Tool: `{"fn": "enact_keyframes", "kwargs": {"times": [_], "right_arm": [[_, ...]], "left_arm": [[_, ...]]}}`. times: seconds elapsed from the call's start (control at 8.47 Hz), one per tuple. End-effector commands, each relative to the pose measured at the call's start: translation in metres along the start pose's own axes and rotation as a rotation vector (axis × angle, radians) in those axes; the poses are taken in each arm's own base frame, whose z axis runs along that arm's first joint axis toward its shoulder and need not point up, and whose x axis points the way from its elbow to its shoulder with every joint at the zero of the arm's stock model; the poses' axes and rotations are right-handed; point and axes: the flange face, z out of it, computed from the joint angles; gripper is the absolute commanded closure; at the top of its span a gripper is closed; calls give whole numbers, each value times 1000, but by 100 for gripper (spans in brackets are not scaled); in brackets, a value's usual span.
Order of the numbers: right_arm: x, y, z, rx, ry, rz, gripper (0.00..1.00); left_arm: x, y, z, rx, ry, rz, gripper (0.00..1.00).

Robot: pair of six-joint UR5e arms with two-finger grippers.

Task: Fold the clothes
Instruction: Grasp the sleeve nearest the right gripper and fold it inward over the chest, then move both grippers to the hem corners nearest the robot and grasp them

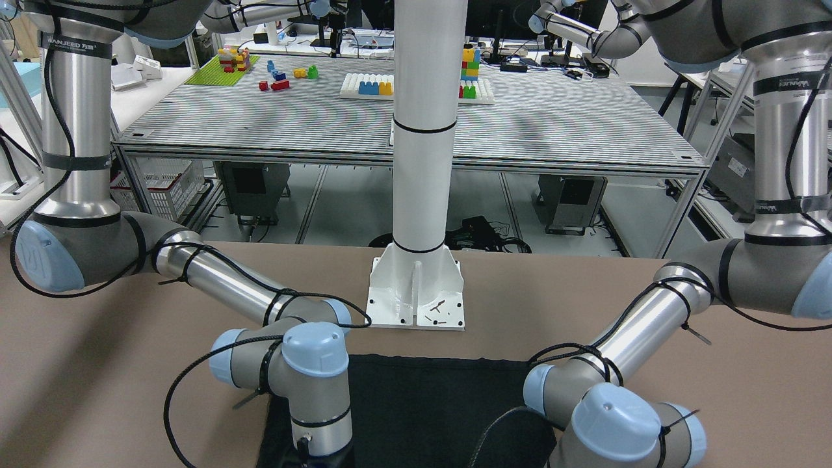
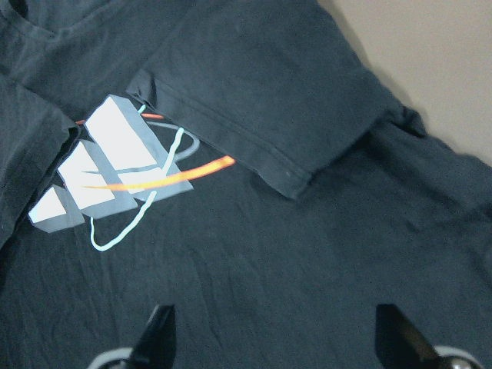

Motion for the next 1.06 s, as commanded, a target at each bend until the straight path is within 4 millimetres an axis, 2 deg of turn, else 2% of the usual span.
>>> {"fn": "enact_keyframes", "kwargs": {"times": [0.0, 0.12, 0.24, 0.35, 0.47, 0.59, 0.71, 0.83, 0.94], "right_arm": [[71, 66, -67, -66, -30, 156, 7], [88, 91, -90, -74, -38, 196, 7], [103, 124, -101, -73, -30, 217, 7], [106, 156, -102, -60, -53, 246, 7], [117, 184, -101, -63, -66, 257, 7], [137, 199, -103, -56, -89, 254, 7], [163, 200, -105, -58, -110, 251, 7], [174, 196, -107, -62, -126, 253, 7], [176, 197, -106, -60, -123, 244, 7]], "left_arm": [[-49, 114, -50, -61, 28, -130, 5], [-60, 151, -70, -74, 33, -166, 5], [-68, 195, -84, -77, 29, -179, 5], [-72, 235, -94, -85, 22, -212, 5], [-80, 272, -94, -88, 1, -225, 5], [-90, 302, -93, -95, -21, -228, 5], [-111, 323, -94, -102, -36, -213, 5], [-137, 330, -91, -106, -59, -185, 5], [-149, 332, -85, -104, -85, -178, 5]]}}
